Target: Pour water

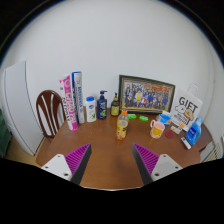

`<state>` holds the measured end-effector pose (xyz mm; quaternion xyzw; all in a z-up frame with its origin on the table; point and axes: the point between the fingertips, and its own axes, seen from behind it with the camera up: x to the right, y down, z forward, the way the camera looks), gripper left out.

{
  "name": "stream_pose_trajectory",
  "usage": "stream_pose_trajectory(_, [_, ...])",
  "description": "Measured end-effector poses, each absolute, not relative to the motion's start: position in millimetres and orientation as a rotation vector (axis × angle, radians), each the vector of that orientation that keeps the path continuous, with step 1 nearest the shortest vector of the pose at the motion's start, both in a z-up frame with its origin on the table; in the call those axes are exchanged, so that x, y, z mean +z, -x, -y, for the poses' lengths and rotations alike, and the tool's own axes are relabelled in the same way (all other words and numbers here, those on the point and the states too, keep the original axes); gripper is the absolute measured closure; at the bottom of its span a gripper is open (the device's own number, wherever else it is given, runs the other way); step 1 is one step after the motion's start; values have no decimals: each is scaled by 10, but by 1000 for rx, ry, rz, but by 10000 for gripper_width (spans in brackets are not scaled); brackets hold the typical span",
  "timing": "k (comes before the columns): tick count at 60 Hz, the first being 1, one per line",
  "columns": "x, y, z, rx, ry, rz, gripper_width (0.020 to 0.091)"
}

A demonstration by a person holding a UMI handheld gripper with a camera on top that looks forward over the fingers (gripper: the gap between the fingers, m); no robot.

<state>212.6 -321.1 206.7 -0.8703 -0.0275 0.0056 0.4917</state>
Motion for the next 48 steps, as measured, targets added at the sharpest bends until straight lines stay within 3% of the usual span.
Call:
stream_pose_trajectory(25, [1598, -2273, 2761, -83, 2162, 20, 252])
stream_pose_trajectory(48, [871, -2563, 1449, -11, 2114, 71, 249])
